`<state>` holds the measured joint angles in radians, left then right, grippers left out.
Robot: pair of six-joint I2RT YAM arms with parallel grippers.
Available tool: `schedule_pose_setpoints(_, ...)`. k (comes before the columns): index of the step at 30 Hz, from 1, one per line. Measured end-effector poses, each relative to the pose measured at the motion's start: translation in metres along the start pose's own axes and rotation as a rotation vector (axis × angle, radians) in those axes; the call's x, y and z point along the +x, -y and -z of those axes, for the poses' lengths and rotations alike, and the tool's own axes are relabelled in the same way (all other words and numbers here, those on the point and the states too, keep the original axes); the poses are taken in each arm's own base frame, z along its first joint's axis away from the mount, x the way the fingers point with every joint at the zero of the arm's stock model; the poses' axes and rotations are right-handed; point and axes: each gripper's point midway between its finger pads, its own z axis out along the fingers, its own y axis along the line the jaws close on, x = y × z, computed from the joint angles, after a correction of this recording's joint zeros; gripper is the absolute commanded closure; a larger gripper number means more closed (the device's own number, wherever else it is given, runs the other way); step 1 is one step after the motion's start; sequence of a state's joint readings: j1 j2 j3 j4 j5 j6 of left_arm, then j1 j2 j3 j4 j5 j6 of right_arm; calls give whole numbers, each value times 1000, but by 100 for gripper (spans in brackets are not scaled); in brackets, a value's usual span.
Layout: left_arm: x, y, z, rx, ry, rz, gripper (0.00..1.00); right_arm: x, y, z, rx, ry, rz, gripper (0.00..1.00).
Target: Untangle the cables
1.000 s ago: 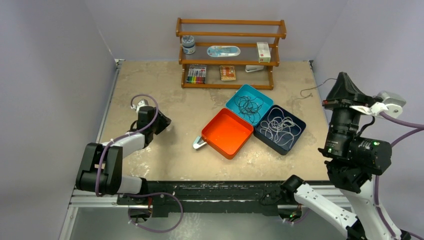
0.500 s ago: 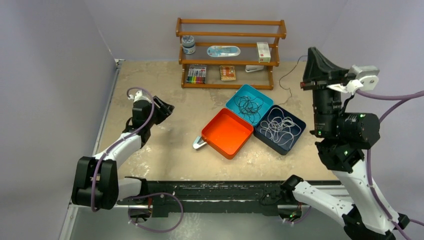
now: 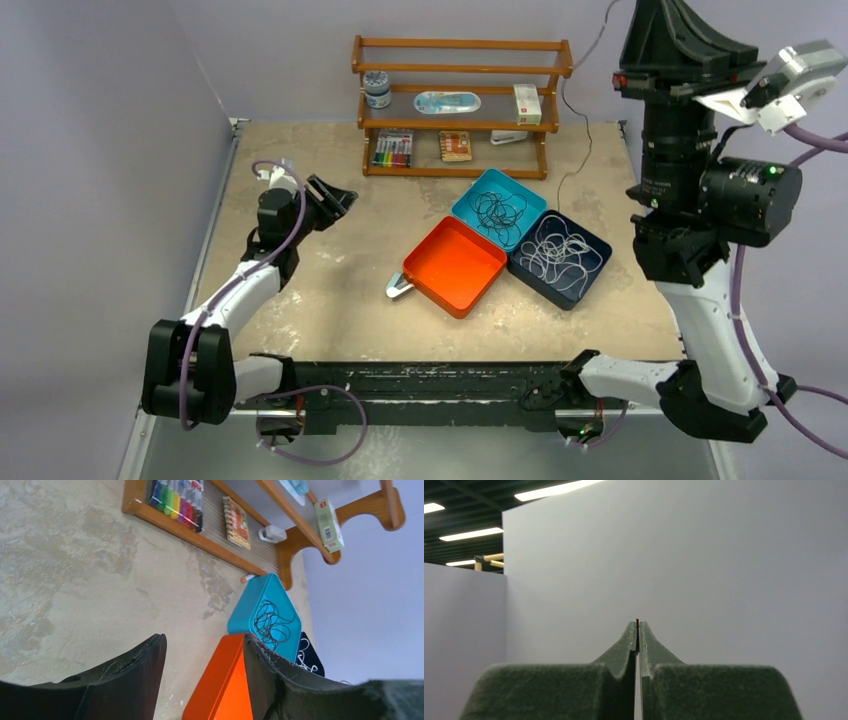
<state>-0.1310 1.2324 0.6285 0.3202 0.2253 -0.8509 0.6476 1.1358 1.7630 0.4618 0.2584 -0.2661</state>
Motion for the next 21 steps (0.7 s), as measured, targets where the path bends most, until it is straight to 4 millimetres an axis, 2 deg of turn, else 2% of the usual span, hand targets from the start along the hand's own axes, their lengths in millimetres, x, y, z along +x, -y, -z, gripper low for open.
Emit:
schedule_pose_setpoints(6, -7, 16, 6, 57, 18, -10, 42, -2, -30, -41, -90, 67, -29, 100)
schedule_pose_setpoints(9, -10, 21, 9, 74, 24, -14, 42, 19, -50, -56, -140, 56, -44, 100)
schedule_pose_setpoints(14, -15, 28, 14, 92, 41, -21, 42, 85, -79, -57, -216, -67, -67, 100)
schedule_pose_setpoints(18, -12, 29, 15, 96, 29, -20, 43, 147, -91, -35, -245, -203, -73, 100)
schedule_pose_setpoints(21, -9, 29, 15, 99, 14, -19, 42, 185, -96, -12, -260, -299, -79, 100)
